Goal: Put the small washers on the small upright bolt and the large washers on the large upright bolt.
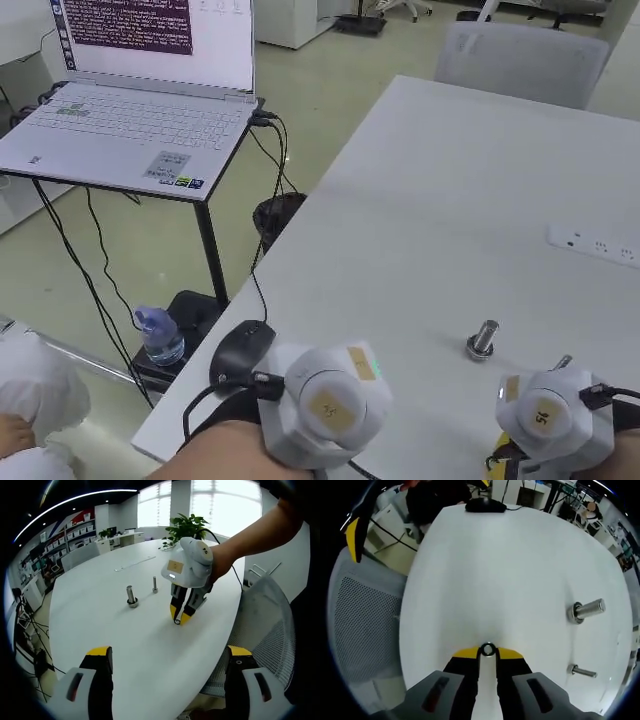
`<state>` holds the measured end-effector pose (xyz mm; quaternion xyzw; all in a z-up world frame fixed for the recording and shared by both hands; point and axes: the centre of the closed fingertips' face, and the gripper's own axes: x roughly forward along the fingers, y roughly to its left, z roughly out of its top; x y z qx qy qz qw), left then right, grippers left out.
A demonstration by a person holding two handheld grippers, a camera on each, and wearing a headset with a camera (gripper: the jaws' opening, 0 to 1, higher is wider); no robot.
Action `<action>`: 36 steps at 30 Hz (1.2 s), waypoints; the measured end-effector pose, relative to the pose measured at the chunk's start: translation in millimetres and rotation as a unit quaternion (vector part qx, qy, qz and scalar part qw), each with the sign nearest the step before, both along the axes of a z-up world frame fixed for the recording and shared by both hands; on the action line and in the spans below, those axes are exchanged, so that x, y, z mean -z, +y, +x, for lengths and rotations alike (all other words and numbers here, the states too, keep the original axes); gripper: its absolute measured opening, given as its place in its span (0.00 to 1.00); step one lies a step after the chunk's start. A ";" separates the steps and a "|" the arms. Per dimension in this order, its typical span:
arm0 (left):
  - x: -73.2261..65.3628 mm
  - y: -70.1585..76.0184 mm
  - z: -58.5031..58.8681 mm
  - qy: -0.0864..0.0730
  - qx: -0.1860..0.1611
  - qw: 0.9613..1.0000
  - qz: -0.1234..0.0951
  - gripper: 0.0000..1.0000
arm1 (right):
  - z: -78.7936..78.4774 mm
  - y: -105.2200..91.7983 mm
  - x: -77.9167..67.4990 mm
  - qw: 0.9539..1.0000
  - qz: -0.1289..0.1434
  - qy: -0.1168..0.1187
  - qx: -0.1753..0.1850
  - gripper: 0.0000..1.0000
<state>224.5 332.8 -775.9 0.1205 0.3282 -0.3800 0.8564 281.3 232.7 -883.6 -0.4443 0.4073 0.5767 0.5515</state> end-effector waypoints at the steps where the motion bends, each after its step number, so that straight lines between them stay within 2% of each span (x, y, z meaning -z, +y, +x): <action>1: 0.1 -0.3 0.0 0.000 0.000 1.000 0.000 0.93 | 0.5 -0.6 0.1 1.000 -0.001 0.001 0.001 0.13; 6: 0.2 -1.9 -0.7 0.001 0.002 1.000 0.001 0.93 | 4.8 -7.3 -1.3 1.000 -0.005 0.000 0.007 0.13; 11: 0.3 -3.2 0.2 0.000 0.003 1.000 0.001 0.93 | 18.0 -22.7 -6.8 1.000 -0.009 -0.004 0.025 0.13; 26: 0.6 -5.3 7.2 -0.011 -0.001 1.000 -0.003 0.97 | 49.1 -66.2 -32.4 0.998 -0.021 -0.004 0.064 0.13; 36: 1.2 0.0 8.4 -0.017 -0.007 1.000 0.007 0.97 | 63.9 -75.2 -42.1 0.996 -0.016 -0.001 0.082 0.13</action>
